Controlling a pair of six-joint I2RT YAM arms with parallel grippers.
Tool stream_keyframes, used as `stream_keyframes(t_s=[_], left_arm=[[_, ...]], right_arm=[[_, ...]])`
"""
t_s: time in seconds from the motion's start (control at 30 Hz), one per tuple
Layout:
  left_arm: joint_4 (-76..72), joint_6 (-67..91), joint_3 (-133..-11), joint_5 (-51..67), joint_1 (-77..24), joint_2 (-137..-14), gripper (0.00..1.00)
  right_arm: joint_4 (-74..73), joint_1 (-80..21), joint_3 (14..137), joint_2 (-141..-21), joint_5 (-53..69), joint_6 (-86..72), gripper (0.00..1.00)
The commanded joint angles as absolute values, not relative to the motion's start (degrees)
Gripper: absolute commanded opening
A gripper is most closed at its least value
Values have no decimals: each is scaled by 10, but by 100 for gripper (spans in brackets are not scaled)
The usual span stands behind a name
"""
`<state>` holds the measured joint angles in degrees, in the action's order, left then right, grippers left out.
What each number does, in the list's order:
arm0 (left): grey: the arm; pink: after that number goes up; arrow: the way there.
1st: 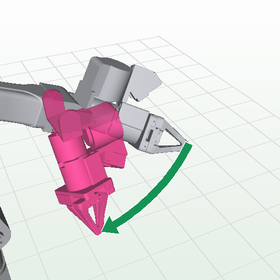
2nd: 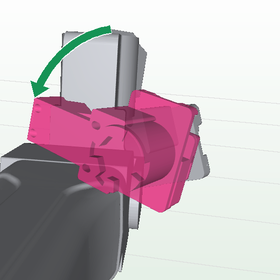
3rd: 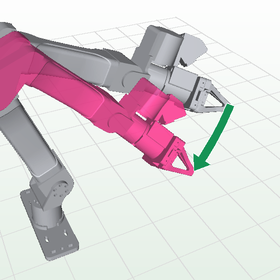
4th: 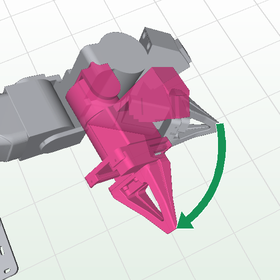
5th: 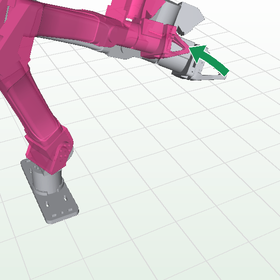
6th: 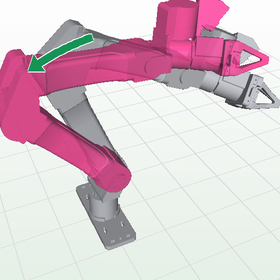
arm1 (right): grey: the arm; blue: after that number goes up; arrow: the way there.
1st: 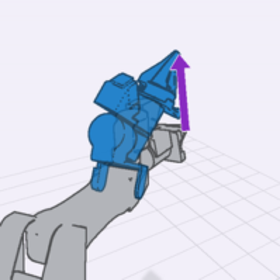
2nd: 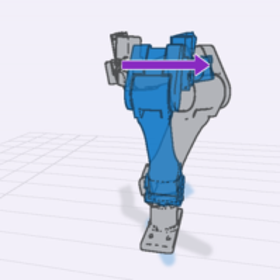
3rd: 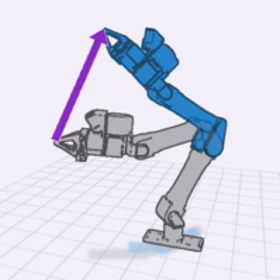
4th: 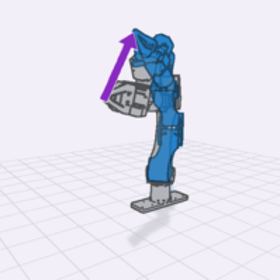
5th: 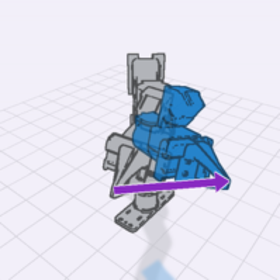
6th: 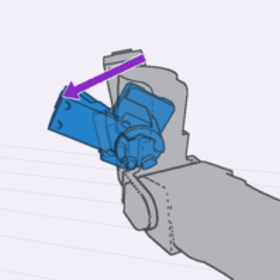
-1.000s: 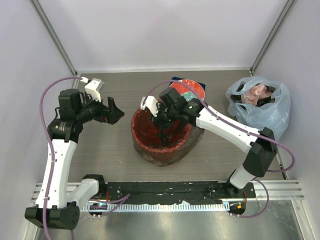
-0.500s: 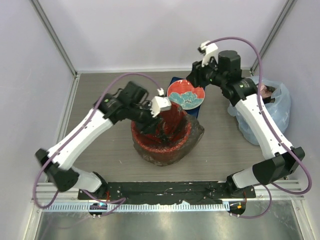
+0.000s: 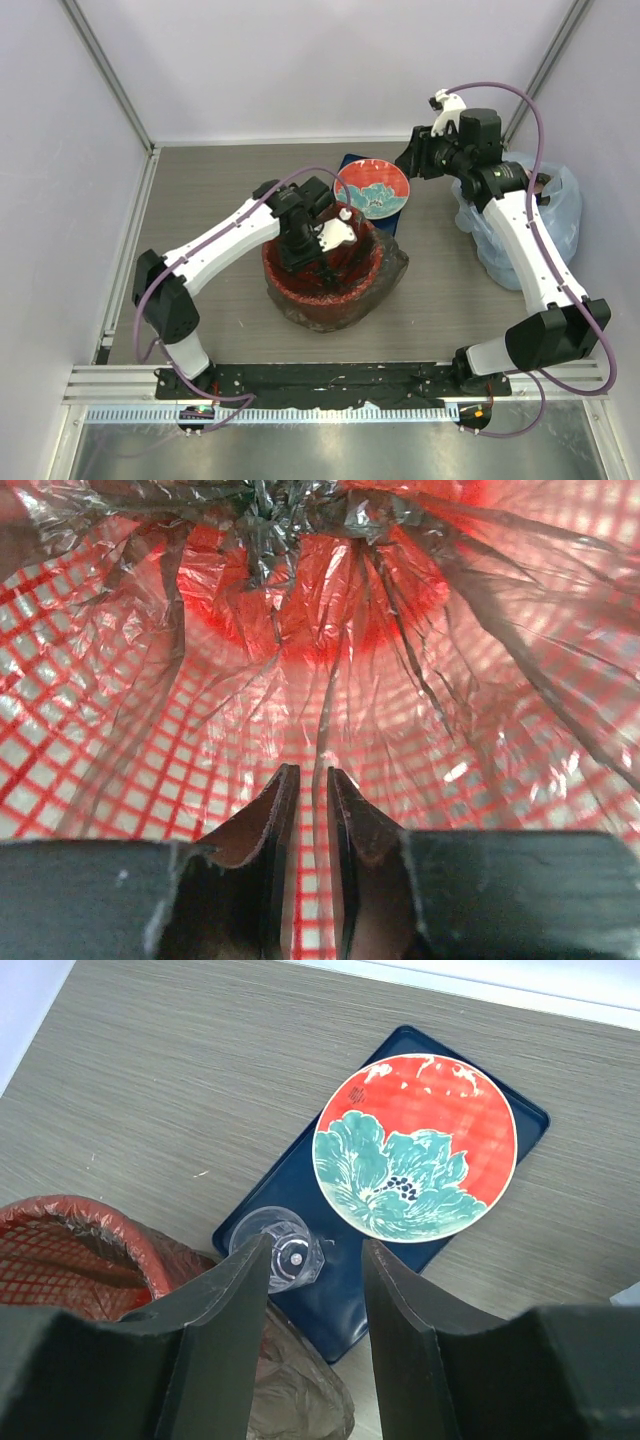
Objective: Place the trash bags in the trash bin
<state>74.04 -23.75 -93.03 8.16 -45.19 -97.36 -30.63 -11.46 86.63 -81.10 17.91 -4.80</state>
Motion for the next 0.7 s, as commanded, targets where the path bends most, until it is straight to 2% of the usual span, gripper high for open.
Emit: stream_keyframes(t_s=[0.0, 0.33, 0.67], left_arm=[[735, -249, -928, 39, -466, -1015, 20], [645, -229, -840, 18, -479, -1063, 7], [529, -224, -751, -27, -480, -1134, 5]], right_arm=[[-283, -102, 869, -784, 201, -60, 48], [-284, -93, 874, -792, 216, -55, 48], [-279, -89, 864, -796, 226, -57, 48]])
